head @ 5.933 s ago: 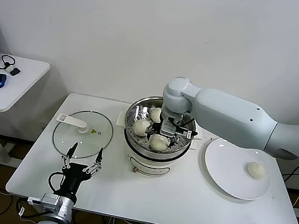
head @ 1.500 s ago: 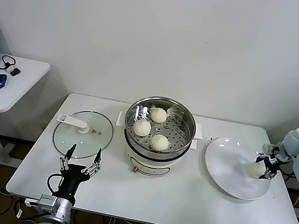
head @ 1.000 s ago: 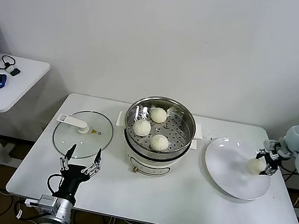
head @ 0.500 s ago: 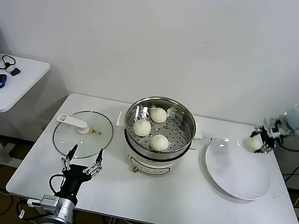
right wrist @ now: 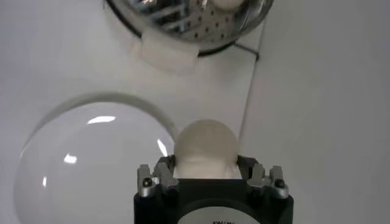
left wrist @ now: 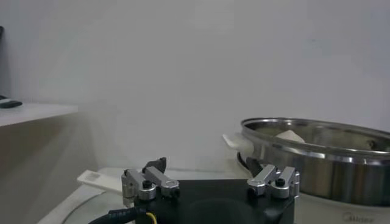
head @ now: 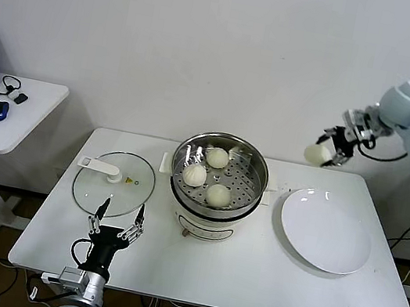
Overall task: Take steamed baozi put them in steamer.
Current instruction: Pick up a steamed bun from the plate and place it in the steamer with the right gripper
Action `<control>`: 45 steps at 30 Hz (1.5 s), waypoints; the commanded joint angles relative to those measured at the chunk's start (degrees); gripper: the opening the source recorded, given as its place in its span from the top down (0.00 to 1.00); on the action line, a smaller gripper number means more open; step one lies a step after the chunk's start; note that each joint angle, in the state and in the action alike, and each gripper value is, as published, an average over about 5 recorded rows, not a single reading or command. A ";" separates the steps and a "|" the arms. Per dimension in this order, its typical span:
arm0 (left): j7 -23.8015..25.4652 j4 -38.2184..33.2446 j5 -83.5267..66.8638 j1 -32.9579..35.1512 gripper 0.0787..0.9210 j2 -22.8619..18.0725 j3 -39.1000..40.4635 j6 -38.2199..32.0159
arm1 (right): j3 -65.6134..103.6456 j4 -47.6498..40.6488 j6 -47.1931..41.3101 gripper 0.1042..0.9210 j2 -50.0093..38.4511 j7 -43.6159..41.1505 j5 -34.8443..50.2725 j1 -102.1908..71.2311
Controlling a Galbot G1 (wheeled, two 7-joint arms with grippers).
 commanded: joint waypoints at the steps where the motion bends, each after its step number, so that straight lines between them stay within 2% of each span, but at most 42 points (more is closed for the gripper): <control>1: -0.05 -0.21 0.16 0.24 0.12 0.23 0.28 -0.12 | -11.75 4.39 -5.80 0.30 8.18 0.08 13.98 11.49; 10: -0.10 -0.49 0.46 0.39 0.12 0.45 0.55 -0.30 | -16.33 3.51 -8.91 0.30 14.01 0.58 17.90 9.60; 21: -0.11 -0.61 -0.30 0.14 0.12 0.62 -0.15 -0.21 | -18.13 -1.26 -10.00 0.30 19.79 1.20 17.93 4.13; 45: -0.14 -0.08 -0.35 -0.24 0.12 0.40 0.04 -0.19 | -18.44 -2.21 -10.50 0.30 20.59 2.09 15.55 -0.72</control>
